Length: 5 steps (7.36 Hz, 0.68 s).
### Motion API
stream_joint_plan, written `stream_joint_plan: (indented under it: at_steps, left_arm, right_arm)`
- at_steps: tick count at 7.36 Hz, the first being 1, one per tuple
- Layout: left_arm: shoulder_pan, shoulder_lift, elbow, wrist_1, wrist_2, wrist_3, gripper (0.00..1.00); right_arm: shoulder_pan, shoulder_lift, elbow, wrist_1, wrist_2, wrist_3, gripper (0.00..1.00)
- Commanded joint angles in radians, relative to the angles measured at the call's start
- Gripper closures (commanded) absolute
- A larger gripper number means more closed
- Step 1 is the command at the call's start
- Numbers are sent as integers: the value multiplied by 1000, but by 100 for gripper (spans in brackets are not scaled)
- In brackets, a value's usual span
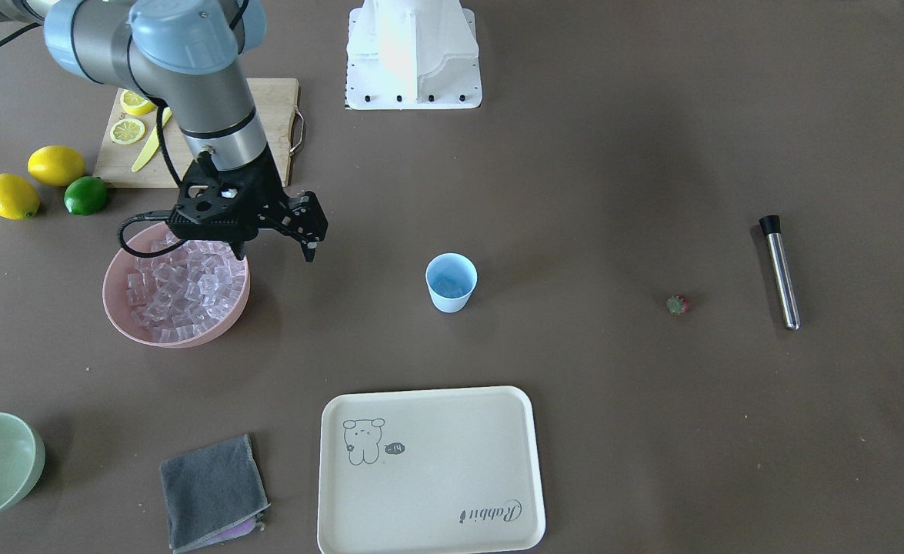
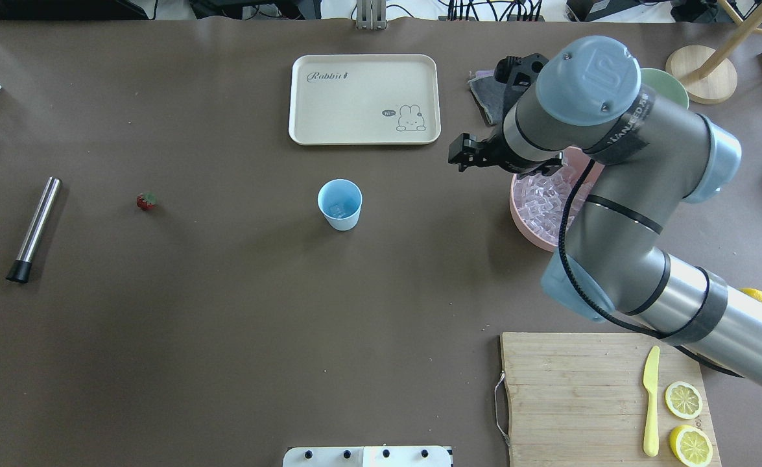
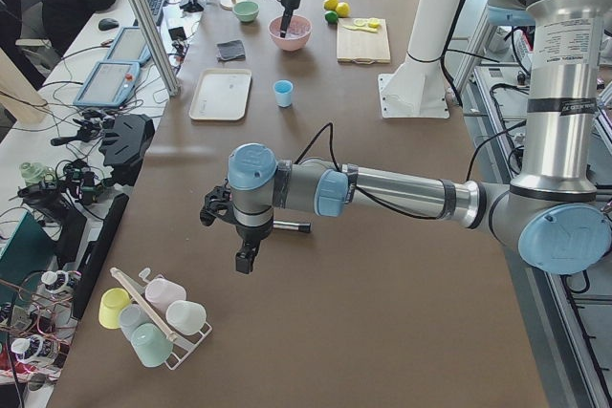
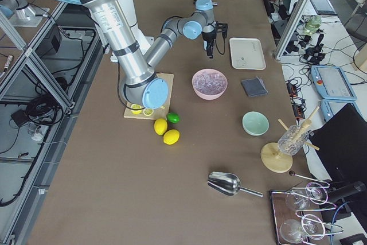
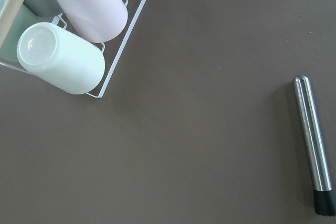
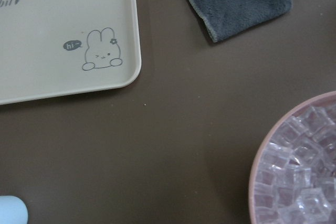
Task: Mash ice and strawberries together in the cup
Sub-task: 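Move the right gripper back over the pink bowl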
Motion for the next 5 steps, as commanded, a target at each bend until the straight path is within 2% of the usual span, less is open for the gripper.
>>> stream_joint_plan:
  at_steps: [1, 2, 3, 5]
  left_arm:
    - [0, 3, 8, -23, 0, -1, 2]
    - [0, 5, 6, -23, 0, -1, 1]
    - [0, 5, 5, -23, 0, -1, 2]
    - [0, 5, 7, -23, 0, -1, 2]
  right_arm:
    - [51, -105, 8, -5, 22, -6, 2]
    - [51, -114, 7, -5, 20, -4, 3]
    - [49, -113, 8, -5, 16, 34, 9]
    - [55, -120, 7, -8, -32, 248, 3]
